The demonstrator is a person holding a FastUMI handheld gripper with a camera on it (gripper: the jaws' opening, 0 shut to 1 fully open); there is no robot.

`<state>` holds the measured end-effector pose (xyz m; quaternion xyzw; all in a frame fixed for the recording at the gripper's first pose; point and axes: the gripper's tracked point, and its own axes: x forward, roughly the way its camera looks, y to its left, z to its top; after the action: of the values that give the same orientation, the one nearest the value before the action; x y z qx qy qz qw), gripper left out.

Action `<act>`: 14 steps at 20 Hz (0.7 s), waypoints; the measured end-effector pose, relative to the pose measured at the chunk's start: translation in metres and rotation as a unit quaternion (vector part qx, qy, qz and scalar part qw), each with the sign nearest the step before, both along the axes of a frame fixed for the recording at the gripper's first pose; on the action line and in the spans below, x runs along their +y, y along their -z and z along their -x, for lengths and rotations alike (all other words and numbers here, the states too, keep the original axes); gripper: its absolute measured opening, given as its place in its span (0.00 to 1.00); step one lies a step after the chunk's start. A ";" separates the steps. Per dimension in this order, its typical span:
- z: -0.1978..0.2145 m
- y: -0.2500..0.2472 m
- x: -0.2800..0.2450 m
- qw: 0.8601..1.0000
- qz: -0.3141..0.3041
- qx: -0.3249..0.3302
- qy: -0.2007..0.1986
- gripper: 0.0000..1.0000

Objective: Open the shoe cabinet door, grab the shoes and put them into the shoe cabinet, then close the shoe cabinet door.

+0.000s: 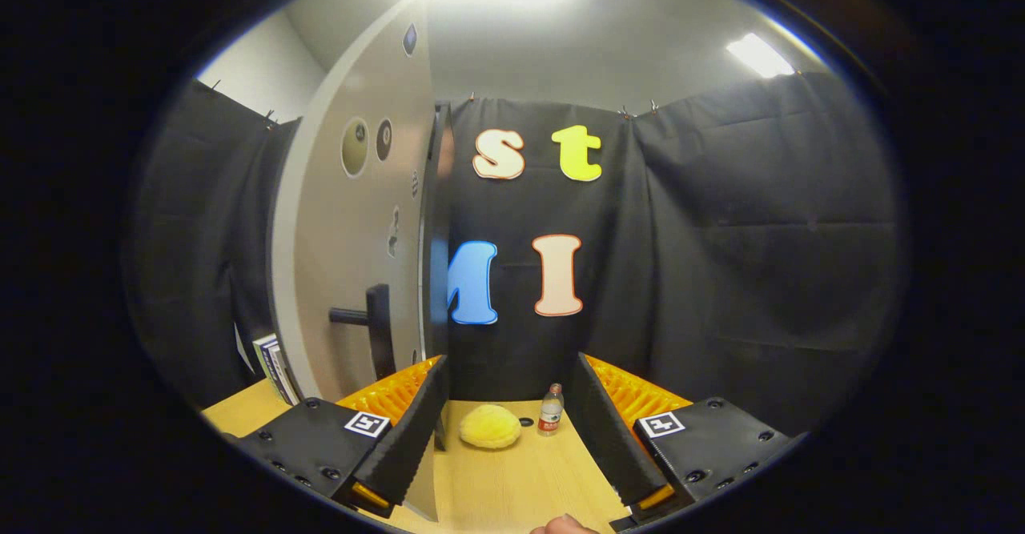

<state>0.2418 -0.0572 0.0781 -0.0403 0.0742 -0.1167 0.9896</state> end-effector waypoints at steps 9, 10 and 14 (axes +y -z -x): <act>-0.010 0.018 0.055 0.999 -0.018 0.015 -0.027 0.89; -0.011 0.019 0.065 0.999 -0.018 0.017 -0.033 0.89; -0.018 0.019 0.109 0.998 -0.017 0.013 -0.062 0.89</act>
<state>0.2593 0.0515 0.0593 -0.0296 0.0864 -0.0535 0.9944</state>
